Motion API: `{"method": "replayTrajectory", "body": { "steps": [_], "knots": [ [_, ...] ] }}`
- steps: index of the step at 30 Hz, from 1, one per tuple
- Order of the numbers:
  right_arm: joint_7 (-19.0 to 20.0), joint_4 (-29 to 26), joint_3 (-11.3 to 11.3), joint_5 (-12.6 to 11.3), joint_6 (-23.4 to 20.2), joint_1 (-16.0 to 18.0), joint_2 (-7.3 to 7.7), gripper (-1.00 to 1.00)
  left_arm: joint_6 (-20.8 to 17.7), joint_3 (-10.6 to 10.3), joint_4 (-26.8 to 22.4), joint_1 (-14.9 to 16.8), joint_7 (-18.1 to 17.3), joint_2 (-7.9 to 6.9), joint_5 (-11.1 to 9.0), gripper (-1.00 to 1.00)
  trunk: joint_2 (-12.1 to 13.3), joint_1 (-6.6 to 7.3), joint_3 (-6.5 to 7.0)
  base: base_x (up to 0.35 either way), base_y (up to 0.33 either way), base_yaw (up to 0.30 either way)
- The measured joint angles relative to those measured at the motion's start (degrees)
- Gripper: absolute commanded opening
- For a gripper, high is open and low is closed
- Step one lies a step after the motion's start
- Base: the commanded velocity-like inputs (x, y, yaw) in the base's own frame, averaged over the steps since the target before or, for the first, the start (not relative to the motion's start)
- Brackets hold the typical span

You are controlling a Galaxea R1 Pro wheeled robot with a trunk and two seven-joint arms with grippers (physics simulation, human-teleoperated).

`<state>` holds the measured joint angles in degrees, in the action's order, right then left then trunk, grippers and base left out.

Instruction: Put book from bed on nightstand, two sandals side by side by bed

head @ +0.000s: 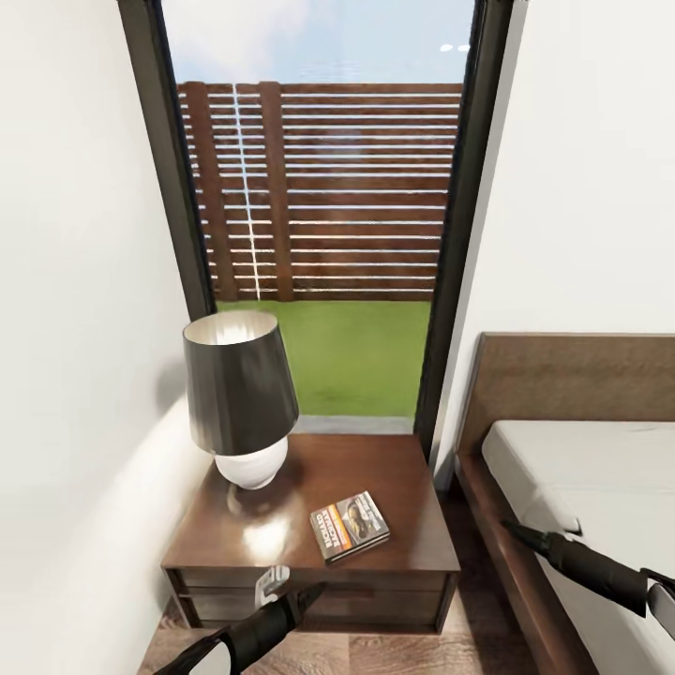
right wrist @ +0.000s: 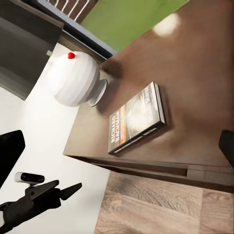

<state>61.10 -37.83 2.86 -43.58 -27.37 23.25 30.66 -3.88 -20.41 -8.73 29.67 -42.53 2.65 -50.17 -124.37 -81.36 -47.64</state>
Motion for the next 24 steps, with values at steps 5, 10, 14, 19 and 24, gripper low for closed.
{"method": "replayTrajectory", "body": {
  "steps": [5, 10, 14, 19, 24],
  "knots": [
    [0.21, 1.69, 0.03, 0.05, 4.76, 0.00, 0.03, 1.00, 0.25, -0.05, -0.01, 0.00, 0.09, -0.14, 0.03, 1.00, 2.01, 1.10, 0.90, 0.000, 0.000, 0.000],
    [0.30, 8.24, 0.08, 0.06, 13.74, -0.01, 0.00, 1.00, 0.99, -0.09, -0.02, 0.00, 0.03, -0.33, 0.03, 1.00, 4.01, 2.20, 1.79, 0.000, 0.000, 0.000],
    [0.10, 11.93, 0.08, 0.04, 15.36, 0.00, -0.12, 1.00, 1.09, -0.12, -0.02, 0.00, 0.08, -0.35, 0.03, 1.00, 5.62, 3.08, 2.51, 0.000, 0.000, 0.000],
    [-0.05, 18.52, 0.12, 0.05, 22.76, -0.02, -0.20, 1.00, 1.18, -0.17, 0.20, 0.00, 0.16, -0.85, 0.03, 1.00, 7.62, 4.17, 3.41, 0.000, 0.000, 0.000],
    [-0.14, 21.27, 0.15, -0.05, 25.57, -0.01, -0.20, 1.00, 1.18, -0.20, 0.24, 0.00, 1.75, -1.18, 0.04, 1.00, 9.63, 5.27, 4.31, 0.000, 0.000, 0.000]
  ]
}}
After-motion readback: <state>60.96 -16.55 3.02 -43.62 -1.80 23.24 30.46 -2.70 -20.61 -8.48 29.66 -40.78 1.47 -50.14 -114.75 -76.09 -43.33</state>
